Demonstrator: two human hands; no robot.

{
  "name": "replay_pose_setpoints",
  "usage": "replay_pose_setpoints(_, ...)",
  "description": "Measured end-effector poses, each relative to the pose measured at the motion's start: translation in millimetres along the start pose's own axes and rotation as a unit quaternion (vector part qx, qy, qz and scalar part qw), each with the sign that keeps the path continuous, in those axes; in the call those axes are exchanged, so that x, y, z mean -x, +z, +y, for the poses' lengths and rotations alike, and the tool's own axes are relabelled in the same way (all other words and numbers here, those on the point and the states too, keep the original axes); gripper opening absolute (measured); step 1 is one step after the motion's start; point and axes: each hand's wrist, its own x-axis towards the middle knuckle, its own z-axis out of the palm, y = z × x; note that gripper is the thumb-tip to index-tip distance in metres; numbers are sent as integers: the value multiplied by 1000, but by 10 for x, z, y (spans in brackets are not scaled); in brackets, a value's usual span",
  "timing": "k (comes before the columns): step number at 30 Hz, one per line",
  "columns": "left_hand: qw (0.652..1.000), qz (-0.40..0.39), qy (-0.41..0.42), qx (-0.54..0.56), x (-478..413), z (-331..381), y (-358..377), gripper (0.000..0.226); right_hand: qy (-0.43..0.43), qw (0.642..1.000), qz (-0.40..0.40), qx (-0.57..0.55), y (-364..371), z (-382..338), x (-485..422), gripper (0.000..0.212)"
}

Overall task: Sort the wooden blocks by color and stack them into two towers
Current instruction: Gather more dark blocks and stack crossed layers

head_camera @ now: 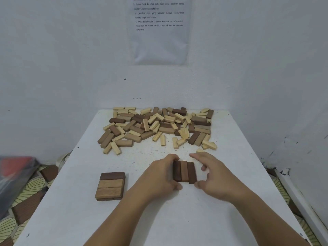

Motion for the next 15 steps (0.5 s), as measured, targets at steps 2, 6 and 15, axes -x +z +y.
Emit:
replay_pose_setpoints(2,1000,-3,7,-2,-8,5,1,72,5,1000,-27,9,9,-23,-17,100)
replay_pose_setpoints(6,1000,-2,16,-3,-73,4,-18,79,-14,999,-37,-5,33,-94,-61,111)
replay_pose_setpoints(15,999,3,52,8,-91,24,-4,74,-35,999,-23,-1,23,-142,-109,112)
